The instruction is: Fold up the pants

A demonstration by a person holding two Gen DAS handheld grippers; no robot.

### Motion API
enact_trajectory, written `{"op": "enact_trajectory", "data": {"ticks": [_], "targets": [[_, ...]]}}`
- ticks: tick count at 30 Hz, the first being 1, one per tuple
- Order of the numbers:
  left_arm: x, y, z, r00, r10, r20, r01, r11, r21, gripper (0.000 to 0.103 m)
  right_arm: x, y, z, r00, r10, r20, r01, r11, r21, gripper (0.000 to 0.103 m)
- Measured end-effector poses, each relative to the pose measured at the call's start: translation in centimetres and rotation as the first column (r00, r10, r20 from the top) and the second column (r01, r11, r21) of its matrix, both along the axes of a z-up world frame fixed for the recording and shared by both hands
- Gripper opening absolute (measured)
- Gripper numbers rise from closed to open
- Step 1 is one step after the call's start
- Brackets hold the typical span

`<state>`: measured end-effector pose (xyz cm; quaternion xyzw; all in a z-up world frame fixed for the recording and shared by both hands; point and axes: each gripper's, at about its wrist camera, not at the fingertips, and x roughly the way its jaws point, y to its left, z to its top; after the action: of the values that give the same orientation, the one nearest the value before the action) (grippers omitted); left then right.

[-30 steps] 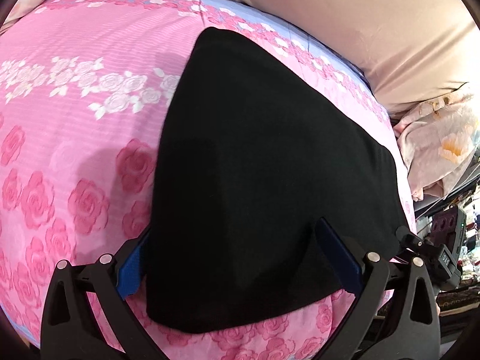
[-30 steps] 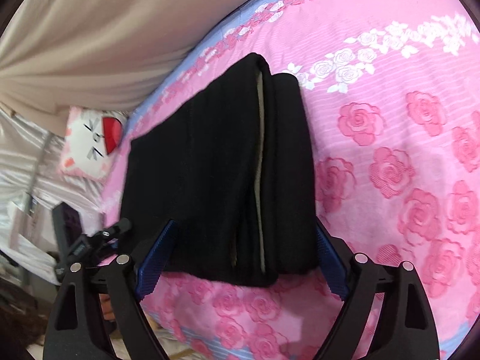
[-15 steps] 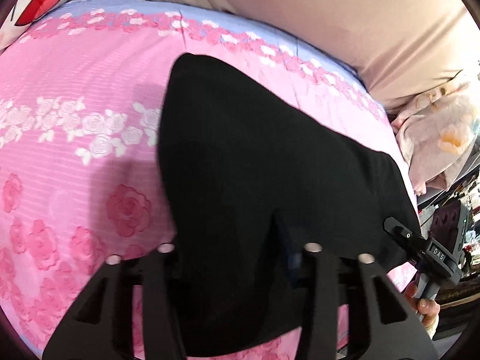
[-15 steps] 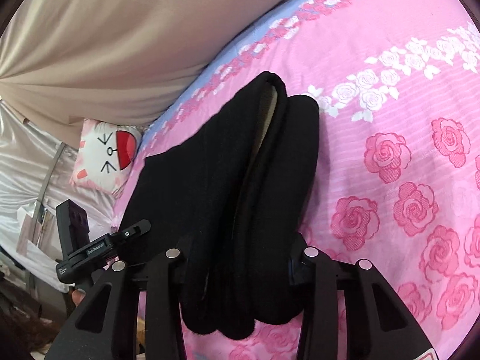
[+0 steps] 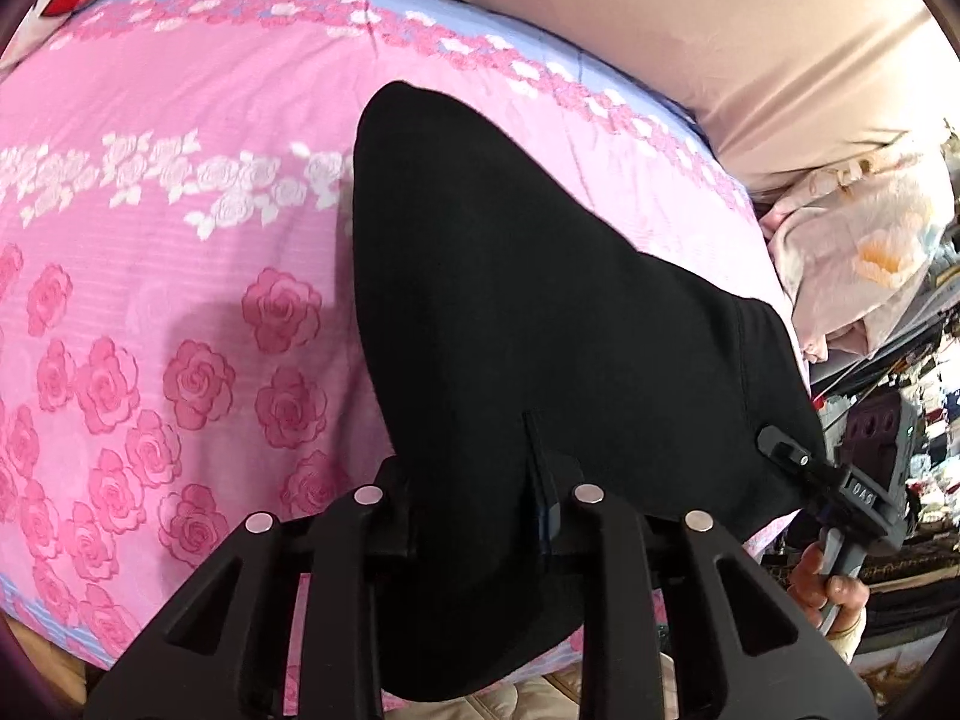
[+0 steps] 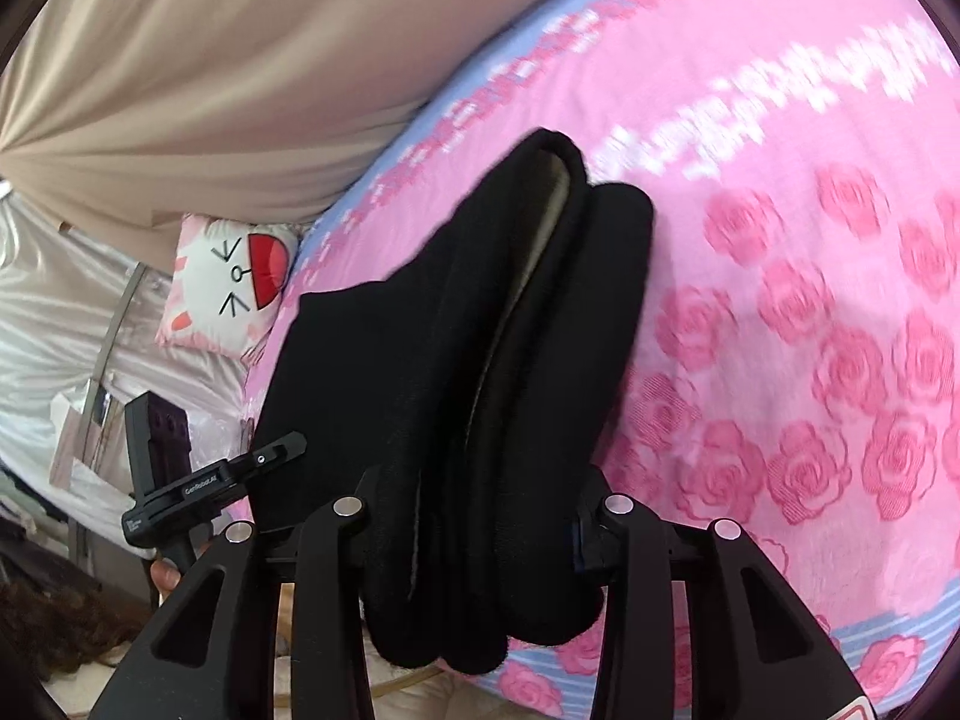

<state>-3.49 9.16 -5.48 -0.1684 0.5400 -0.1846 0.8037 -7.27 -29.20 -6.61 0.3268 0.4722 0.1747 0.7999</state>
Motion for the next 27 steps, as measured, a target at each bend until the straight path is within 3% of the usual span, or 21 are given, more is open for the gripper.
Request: {"op": "enact_trajectory", "data": {"ticks": [5,7,9,11,13,16,22,27], "targets": [[1.1,0.7,-1.4,0.999,0.026,-0.042,-0.028,0.999,-0.047,0.043,0.3,-0.4,-1.5,1.000,-0.020,-0.023,0.020,0.999,0.031,0.042],[1.3,1.0,-2.2,0.997,0.037,-0.070,-0.043,0.996,-0.076,0.059,0.4,-0.6,-1.9,0.999,-0.024,-0.031,0.026,0.999,0.043,0.044],[1.3,1.4,-2.6,0.995,0.052,-0.084,-0.062,0.991,-0.122,0.061,0.4,-0.7,-2.3,0.999,-0.030,-0.045,0.032,0.998,0.057,0.047],[1.4,1.0,-2.5,0.997,0.036,-0.075,-0.045,0.992,-0.120,0.057,0.5,-0.6,-2.7,0.998,-0.033,-0.049,0.036,0.997,0.066,0.049],[1.3,0.9,-2.2,0.997,0.025,-0.073,-0.035,0.988,-0.150,0.039,0.5,-0.6,-2.6,0.998,-0.032,-0.047,0.035,0.998,0.057,0.048],[0.9,1.0,-1.0,0.999,0.014,-0.042,-0.020,0.989,-0.147,0.026,0.3,-0.1,-1.7,0.999,-0.033,-0.023,0.034,0.999,0.039,0.040],[-0.6,1.1,2.5,0.998,-0.027,0.055,0.035,0.989,-0.145,0.024,-0.4,1.3,2.4,0.996,0.059,0.062,-0.057,0.998,-0.024,0.038],[-2.7,0.1,6.1,0.981,-0.099,0.167,0.120,0.985,-0.124,0.024,-2.0,2.3,6.0,0.980,0.127,0.151,-0.114,0.989,-0.097,0.038]]}}
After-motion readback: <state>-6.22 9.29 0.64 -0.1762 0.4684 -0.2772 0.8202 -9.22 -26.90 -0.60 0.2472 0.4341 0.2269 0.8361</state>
